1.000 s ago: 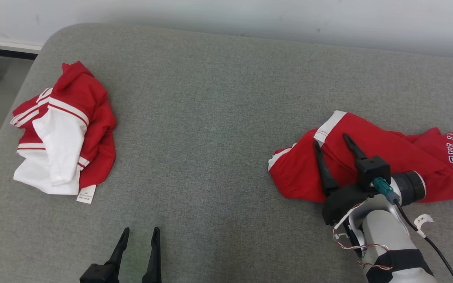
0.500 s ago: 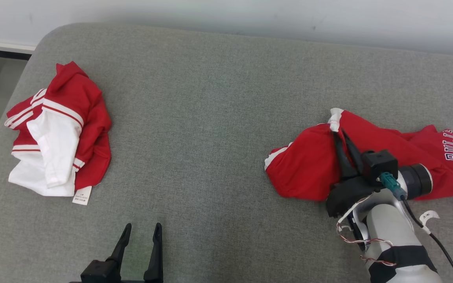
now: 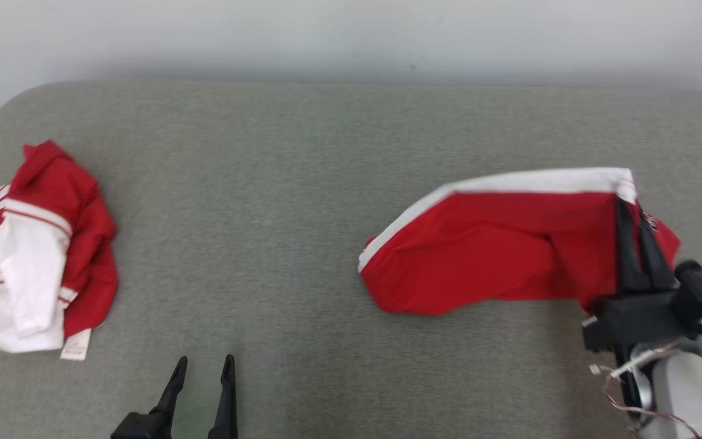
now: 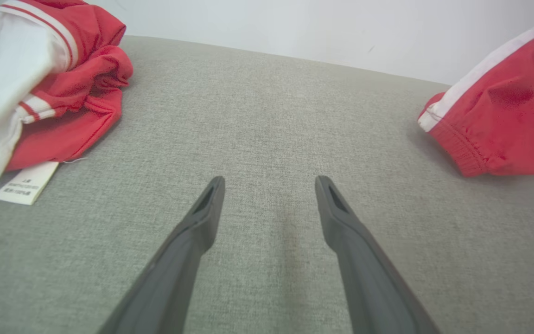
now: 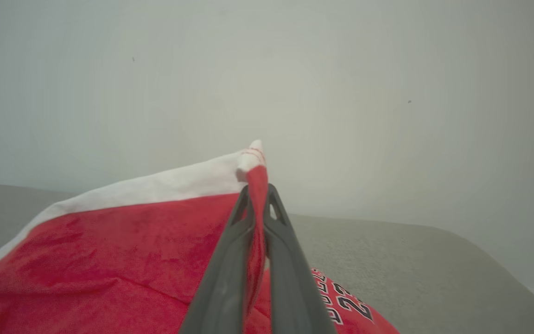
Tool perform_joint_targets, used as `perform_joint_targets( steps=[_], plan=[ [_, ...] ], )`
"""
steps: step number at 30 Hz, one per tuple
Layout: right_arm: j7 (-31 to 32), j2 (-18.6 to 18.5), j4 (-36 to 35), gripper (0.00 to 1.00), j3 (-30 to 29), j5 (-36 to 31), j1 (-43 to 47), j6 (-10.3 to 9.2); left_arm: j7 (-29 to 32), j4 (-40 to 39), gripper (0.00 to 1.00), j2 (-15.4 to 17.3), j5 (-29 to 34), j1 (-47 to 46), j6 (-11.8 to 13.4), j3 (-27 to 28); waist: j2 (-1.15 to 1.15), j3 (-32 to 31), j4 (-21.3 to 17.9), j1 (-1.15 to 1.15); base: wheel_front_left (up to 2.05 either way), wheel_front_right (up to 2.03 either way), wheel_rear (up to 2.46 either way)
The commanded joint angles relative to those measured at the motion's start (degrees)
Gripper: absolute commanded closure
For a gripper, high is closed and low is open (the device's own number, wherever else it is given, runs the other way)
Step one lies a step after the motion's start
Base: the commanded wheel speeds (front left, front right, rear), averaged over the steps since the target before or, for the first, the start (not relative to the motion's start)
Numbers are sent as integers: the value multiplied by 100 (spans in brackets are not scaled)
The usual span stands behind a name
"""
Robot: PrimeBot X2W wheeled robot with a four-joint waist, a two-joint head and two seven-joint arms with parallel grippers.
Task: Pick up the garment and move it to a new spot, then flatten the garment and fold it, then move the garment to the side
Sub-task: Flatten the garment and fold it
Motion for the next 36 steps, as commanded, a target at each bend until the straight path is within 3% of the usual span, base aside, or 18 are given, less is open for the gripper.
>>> perform_joint_targets(
  steps=[1,6,8,9,10,11,12,19,36],
  plan=[
    [-3,-88,-164,100,-136,70,328,15,-18,-2,0,-5,48,68,-32,15,0,-263,-552,0,0,0,0],
    [-2,-195,-83,100,-266,207,815,15,-18,44,0,-5,43,24,-77,1,0,-316,-940,0,0,0,0],
    [-2,-209,77,90,-218,234,915,15,-18,62,0,-5,42,2,-76,-27,0,-311,-1031,0,0,0,0],
    [-2,-212,187,75,-200,242,959,15,-18,68,0,-5,49,-9,-83,-59,0,-304,-1053,0,0,0,0],
    [-2,-212,187,75,-200,242,959,15,-18,68,0,-5,49,-9,-83,-59,0,-304,-1053,0,0,0,0],
    [-1,-231,368,55,-146,259,998,15,-18,77,0,-4,43,-22,-81,-74,0,-298,-1067,0,0,0,0],
    [-2,-251,498,0,-93,315,973,15,-18,89,0,-1,40,-34,-87,-90,0,-291,-1074,0,0,0,0],
    [-3,-348,1369,0,-178,99,574,12,-18,138,0,-2,67,-50,-124,-148,0,-221,-1068,0,0,0,0],
    [-2,123,281,0,323,329,906,12,-18,-106,0,-3,262,-113,-24,-18,0,-411,-1038,0,0,0,0]
  ],
)
